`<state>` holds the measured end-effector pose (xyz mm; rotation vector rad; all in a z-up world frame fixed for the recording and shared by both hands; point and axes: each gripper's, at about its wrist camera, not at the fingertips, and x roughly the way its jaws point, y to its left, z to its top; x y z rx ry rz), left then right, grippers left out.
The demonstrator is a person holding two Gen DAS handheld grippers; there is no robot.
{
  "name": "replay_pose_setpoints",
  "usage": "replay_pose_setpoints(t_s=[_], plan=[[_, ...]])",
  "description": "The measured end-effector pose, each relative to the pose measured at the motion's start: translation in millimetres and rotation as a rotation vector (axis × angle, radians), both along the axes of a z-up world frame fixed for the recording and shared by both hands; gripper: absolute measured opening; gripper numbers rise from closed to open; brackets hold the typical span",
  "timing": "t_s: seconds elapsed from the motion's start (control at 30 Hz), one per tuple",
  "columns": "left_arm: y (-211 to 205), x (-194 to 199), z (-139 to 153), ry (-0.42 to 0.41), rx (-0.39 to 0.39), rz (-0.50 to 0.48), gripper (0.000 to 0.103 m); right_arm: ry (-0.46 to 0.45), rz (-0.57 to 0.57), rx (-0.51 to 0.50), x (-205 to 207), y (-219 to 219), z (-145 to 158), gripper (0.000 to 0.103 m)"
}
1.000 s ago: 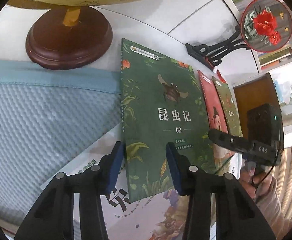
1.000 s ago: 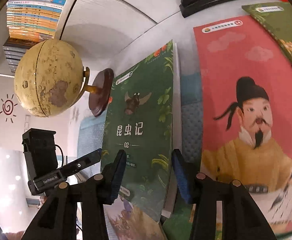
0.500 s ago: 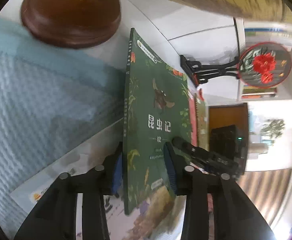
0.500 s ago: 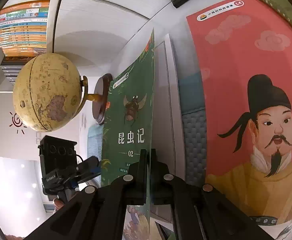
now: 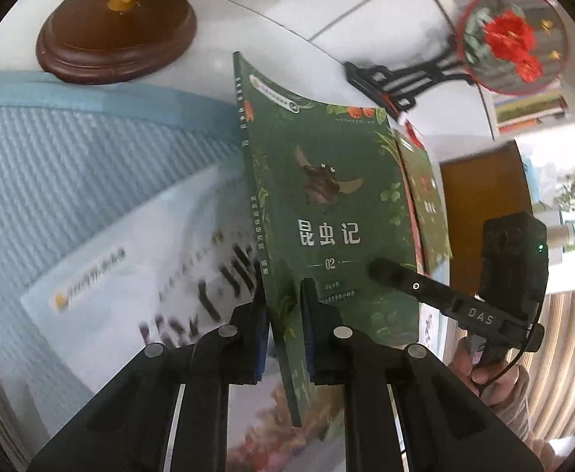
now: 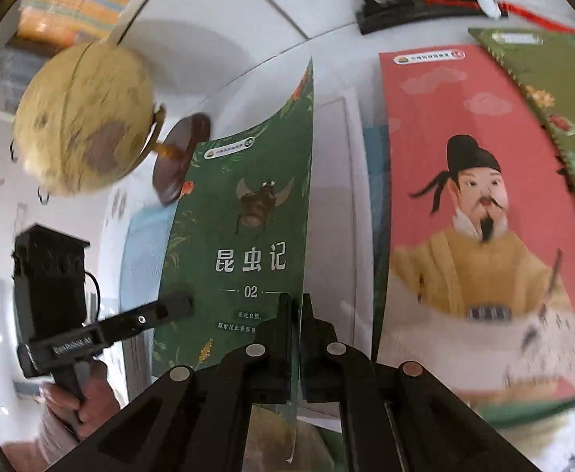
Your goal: Organize books
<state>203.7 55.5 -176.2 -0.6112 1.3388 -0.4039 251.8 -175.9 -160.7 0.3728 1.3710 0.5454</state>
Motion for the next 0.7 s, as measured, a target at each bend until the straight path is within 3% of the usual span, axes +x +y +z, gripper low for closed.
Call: replay_pose_setpoints(t_s=[0.23,0.7], plan=[[2.8,-31.8,33.7,-0.037,0.003,-0.034,0.011,-0.070,0.052,0.037,-35.9,11.3,44.8,0.002],[33.9,-96.5,87.3,-0.081,-0.060,-0.001,0.012,-0.130,0.094,0.150,-114.1,40.8,111.9,0.002]])
